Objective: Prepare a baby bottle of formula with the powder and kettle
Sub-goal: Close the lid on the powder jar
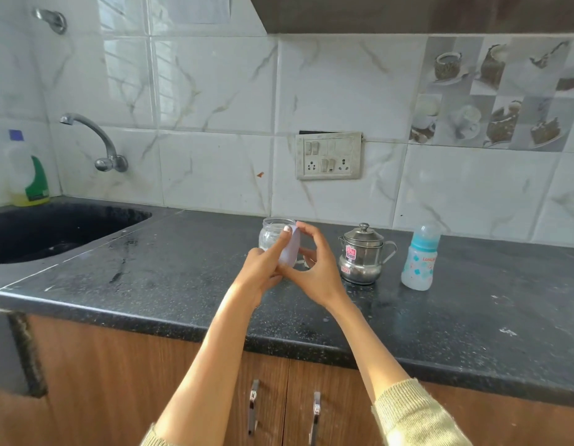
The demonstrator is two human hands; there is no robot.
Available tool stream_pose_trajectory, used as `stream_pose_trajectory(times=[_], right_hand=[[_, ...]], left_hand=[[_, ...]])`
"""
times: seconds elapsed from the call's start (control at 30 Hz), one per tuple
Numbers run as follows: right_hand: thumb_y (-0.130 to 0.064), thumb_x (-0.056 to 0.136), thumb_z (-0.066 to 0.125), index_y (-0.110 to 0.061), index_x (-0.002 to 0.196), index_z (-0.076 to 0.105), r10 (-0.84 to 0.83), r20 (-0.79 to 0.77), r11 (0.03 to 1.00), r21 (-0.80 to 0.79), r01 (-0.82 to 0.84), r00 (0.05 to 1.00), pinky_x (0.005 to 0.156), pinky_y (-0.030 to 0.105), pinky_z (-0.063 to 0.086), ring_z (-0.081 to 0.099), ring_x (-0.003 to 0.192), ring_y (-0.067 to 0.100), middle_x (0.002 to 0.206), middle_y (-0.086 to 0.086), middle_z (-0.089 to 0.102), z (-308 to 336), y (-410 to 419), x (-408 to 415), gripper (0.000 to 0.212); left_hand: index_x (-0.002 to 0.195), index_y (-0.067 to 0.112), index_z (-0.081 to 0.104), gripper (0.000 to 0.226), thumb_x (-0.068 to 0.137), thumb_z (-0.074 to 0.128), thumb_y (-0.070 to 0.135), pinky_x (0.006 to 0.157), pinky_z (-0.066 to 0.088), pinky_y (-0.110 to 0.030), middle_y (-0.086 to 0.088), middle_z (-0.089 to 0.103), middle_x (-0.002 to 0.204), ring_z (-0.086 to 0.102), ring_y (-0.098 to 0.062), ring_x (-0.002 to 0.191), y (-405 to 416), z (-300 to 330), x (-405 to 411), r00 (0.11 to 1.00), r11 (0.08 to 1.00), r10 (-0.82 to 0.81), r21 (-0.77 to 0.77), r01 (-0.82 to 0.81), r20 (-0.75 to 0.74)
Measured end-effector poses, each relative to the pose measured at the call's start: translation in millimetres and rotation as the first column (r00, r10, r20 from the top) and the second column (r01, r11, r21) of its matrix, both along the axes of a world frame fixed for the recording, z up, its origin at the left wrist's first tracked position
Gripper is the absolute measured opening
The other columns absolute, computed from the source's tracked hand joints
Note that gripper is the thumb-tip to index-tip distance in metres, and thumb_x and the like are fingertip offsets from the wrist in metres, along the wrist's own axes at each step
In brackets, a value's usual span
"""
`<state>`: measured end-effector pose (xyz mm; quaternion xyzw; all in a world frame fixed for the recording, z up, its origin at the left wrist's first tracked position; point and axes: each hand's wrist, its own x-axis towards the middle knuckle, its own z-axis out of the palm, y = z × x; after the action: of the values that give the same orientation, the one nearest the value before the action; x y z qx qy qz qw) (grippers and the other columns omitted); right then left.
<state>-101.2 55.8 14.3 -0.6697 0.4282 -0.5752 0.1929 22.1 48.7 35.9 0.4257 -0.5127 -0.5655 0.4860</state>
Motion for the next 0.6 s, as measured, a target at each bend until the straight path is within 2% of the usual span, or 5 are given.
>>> stream_pose_trajectory(times=[0.13,0.23,0.33,0.47,0.6], right_hand=[[-0.031,0.065,0.085,-0.029,0.127,0.047,-0.06,0.011,0.997,-0.04,0.061,0.998,0.081,0.018,0.051,0.058,0.106,0.011,0.131,-0.012,0.047,14.1,-6.7,-3.2,0.073],[-0.035,0.069,0.082,-0.023,0.136,0.046,-0.095,-0.019,0.995,-0.009,0.095,0.995,0.093,0.025,0.049,0.053,0.116,0.012,0.127,-0.012,0.045,26.0,-20.3,-8.6,0.076],[-0.039,0.077,0.073,-0.018,0.136,0.05,-0.118,-0.071,0.992,0.03,0.12,0.99,0.102,0.024,0.039,0.046,0.126,0.014,0.135,0.0,0.049,38.1,-38.8,-12.7,0.066],[-0.039,0.081,0.07,-0.016,0.134,0.054,-0.111,-0.163,0.988,0.092,0.127,0.98,0.099,0.016,0.03,0.044,0.129,0.013,0.14,0.002,0.049,51.4,-61.1,-14.7,0.06],[-0.041,0.08,0.071,-0.018,0.129,0.058,-0.101,-0.227,0.983,0.128,0.133,0.969,0.101,0.02,0.033,0.046,0.129,0.014,0.139,0.001,0.052,57.7,-79.2,-12.5,0.056]], left_hand=[[0.103,0.014,0.059,0.052,0.092,0.037,0.059,0.073,0.049,-0.03,-0.009,0.071,0.096,0.068,-0.018,0.086,-4.8,0.5,-2.0,0.983,0.977,0.184,-0.11,-0.183,0.002],[0.122,0.009,0.049,0.039,0.092,0.048,0.033,0.086,0.05,-0.039,-0.008,0.066,0.107,0.063,-0.024,0.094,-17.9,-8.2,1.1,0.884,0.87,0.466,-0.165,-0.464,-0.028],[0.137,0.008,0.036,0.062,0.083,0.063,0.022,0.095,0.044,-0.037,-0.005,0.055,0.118,0.053,-0.024,0.112,-37.0,-12.2,4.2,0.86,0.848,0.502,-0.248,-0.469,0.093],[0.148,0.003,0.011,0.114,0.066,0.082,0.036,0.113,0.031,-0.043,-0.014,0.024,0.152,0.027,-0.028,0.14,-64.7,-13.8,-2.9,0.849,0.905,0.406,-0.281,-0.321,0.338],[0.149,0.002,0.006,0.131,0.056,0.086,0.049,0.114,0.029,-0.043,-0.014,0.019,0.155,0.021,-0.028,0.143,-78.7,-16.7,-12.4,0.839,0.926,0.359,-0.269,-0.265,0.409]])
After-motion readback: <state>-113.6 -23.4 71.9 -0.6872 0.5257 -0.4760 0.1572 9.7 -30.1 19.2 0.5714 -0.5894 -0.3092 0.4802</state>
